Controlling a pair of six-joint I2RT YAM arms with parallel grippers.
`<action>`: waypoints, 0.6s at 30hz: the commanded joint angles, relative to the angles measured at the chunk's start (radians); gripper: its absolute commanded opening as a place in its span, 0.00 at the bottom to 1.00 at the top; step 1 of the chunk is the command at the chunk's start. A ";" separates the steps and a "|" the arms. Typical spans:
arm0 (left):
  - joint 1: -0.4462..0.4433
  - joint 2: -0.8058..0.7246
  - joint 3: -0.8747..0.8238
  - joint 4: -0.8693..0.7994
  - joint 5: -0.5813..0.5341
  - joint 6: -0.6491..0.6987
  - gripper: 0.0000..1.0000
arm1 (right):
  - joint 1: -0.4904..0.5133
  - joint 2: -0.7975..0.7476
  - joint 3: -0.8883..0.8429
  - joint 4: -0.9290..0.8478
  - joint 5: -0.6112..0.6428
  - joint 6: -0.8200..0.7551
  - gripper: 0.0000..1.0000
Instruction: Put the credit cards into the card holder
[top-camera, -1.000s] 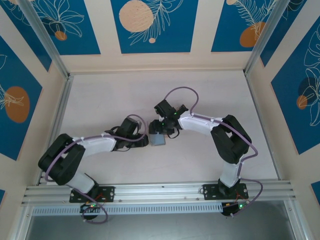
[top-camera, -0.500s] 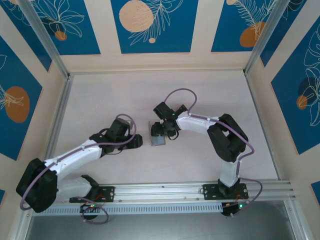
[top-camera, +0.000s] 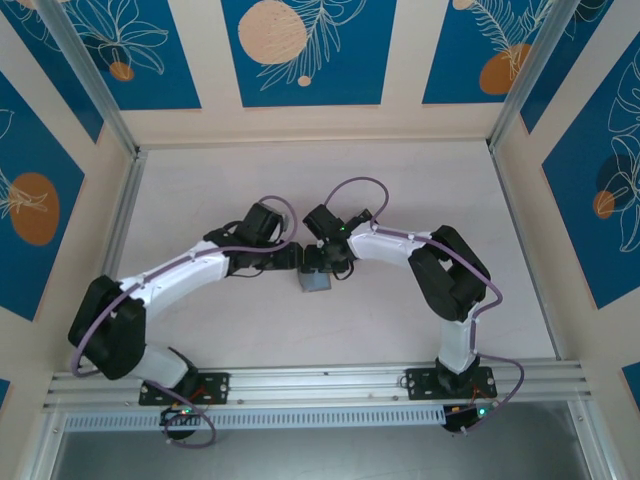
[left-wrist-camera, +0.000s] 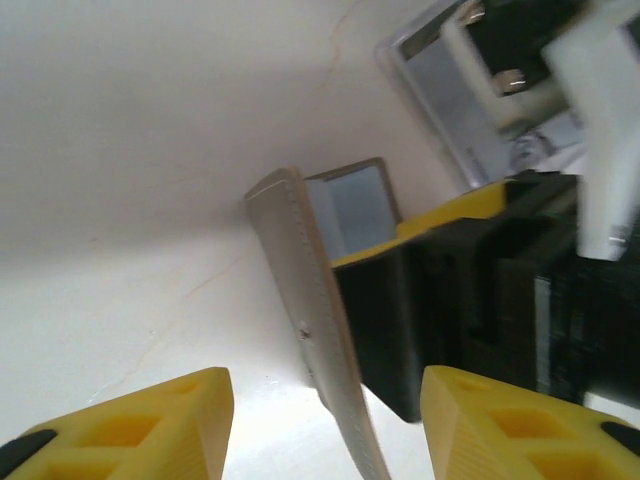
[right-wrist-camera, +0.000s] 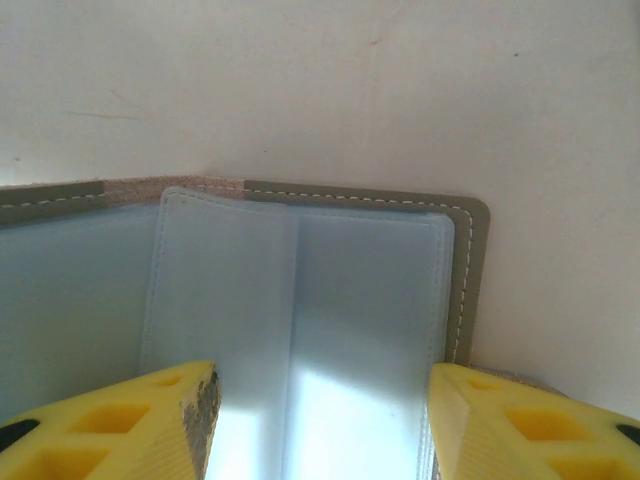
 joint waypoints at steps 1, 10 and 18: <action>-0.009 0.043 0.029 -0.067 -0.043 0.030 0.47 | 0.005 0.013 0.024 -0.021 -0.008 -0.015 0.58; -0.010 0.017 -0.043 -0.056 -0.094 0.016 0.35 | -0.011 -0.005 0.012 -0.028 0.004 -0.020 0.58; -0.010 -0.025 -0.118 0.004 -0.060 0.006 0.31 | -0.047 -0.051 -0.020 -0.048 0.045 -0.004 0.58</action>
